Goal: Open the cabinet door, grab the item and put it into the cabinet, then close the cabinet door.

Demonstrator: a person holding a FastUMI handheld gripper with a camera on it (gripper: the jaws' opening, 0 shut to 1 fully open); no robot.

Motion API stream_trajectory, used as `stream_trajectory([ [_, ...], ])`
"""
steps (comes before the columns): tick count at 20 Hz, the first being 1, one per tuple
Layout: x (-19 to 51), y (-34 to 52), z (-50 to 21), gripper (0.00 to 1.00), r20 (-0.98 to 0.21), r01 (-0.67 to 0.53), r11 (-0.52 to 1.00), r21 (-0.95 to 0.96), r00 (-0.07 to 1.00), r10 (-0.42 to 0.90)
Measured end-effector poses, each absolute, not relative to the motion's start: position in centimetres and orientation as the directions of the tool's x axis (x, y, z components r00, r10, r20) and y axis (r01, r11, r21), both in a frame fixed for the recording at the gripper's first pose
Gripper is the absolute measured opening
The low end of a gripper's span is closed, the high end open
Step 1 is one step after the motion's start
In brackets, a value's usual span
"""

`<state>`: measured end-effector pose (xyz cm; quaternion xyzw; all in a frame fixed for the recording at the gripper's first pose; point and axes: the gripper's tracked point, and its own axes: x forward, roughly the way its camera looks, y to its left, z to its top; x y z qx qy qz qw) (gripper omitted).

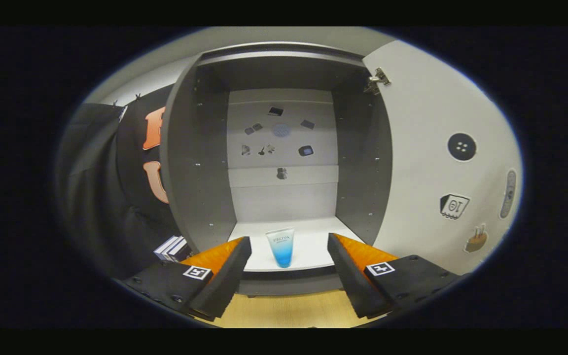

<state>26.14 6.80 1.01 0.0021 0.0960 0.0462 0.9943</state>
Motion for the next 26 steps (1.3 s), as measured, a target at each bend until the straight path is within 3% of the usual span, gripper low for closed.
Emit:
stream_trajectory([
  [13, 10.2, 0.9, 1.5, 0.99, -0.074, -0.056, 0.998, 0.043, 0.995, 0.059],
  [26, 0.2, -13.2, 2.7, 0.99, -0.043, 0.039, 0.999, 0.022, 0.998, -0.038],
])
